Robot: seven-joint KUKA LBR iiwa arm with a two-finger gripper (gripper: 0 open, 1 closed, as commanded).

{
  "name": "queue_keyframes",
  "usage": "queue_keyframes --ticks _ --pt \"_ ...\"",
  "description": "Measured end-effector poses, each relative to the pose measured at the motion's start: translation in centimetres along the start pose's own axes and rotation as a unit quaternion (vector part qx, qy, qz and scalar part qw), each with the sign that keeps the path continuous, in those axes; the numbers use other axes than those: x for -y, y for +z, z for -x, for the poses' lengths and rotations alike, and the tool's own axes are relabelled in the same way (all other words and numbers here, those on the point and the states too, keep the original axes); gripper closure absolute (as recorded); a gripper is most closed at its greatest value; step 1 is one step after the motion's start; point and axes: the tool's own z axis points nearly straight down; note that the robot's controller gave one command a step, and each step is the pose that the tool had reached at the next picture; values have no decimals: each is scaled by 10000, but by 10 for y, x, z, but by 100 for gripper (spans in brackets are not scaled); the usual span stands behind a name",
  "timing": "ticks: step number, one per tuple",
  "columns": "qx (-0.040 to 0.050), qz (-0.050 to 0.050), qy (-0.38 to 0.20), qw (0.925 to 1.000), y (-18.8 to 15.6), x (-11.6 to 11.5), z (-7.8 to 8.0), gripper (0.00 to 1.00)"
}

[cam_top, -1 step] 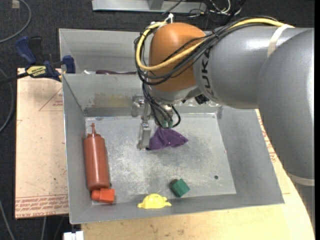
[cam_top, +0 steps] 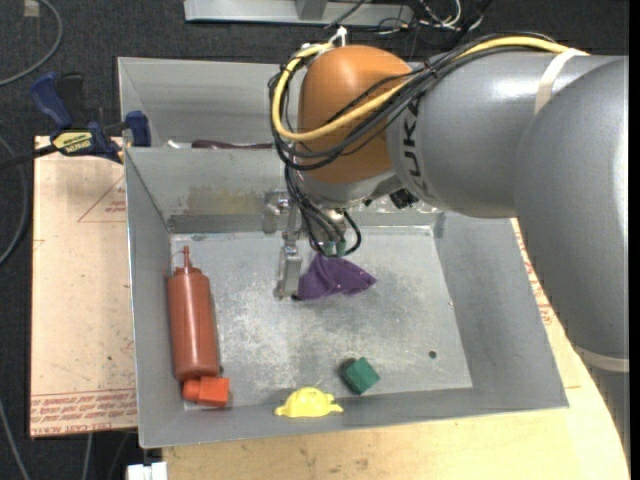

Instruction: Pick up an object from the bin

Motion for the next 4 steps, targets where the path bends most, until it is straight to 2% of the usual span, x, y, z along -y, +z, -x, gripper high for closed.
queue_keyframes --ticks 1,2,3,4 --pt "26 21 228 9997 10 13 0 0" --pt "9 -2 466 9989 41 45 -6 0" --pt "1 1 -693 9976 49 58 -11 0" --pt "22 15 1344 9909 100 84 4 100"
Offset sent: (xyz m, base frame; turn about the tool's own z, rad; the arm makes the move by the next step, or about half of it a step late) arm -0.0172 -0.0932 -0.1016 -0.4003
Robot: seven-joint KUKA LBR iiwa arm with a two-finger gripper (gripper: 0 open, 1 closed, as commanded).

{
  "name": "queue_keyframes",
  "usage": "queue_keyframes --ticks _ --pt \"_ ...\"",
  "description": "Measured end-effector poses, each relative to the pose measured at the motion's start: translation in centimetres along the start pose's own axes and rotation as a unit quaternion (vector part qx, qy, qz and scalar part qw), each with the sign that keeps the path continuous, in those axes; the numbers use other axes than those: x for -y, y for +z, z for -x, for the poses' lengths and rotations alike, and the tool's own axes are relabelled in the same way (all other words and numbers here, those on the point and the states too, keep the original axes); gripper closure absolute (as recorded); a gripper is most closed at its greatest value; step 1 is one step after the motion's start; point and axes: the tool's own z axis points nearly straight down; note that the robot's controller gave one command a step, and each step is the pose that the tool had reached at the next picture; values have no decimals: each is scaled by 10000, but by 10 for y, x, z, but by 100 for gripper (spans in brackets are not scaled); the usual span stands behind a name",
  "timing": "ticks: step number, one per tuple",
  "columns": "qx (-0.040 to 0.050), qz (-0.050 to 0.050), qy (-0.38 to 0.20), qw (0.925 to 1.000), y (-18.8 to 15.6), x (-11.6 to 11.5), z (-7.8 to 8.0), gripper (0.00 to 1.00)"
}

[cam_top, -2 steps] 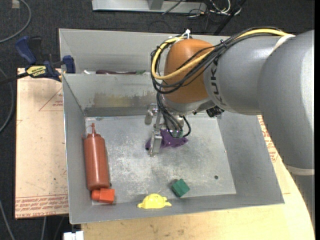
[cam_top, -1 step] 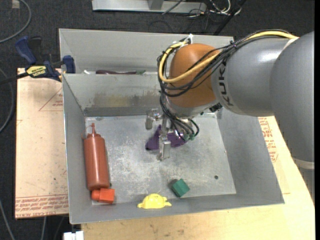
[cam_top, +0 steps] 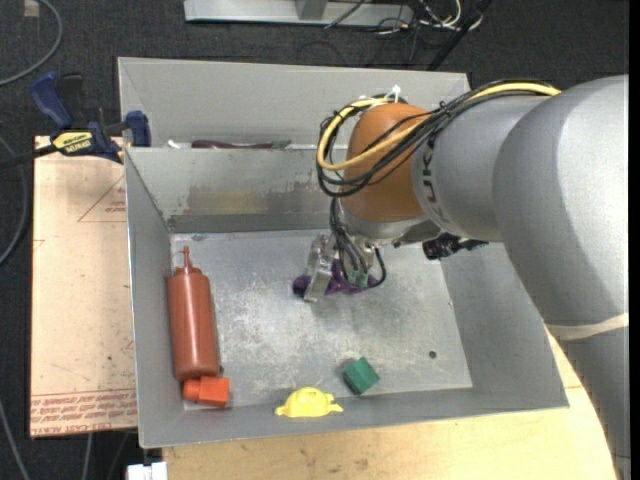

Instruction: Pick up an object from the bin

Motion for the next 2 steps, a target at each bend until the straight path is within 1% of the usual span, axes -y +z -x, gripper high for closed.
queue_keyframes --ticks 1,2 --pt "0 -1 -1 10000 0 0 0 100" --pt "19 11 -73 10000 -140 -4 0 100"
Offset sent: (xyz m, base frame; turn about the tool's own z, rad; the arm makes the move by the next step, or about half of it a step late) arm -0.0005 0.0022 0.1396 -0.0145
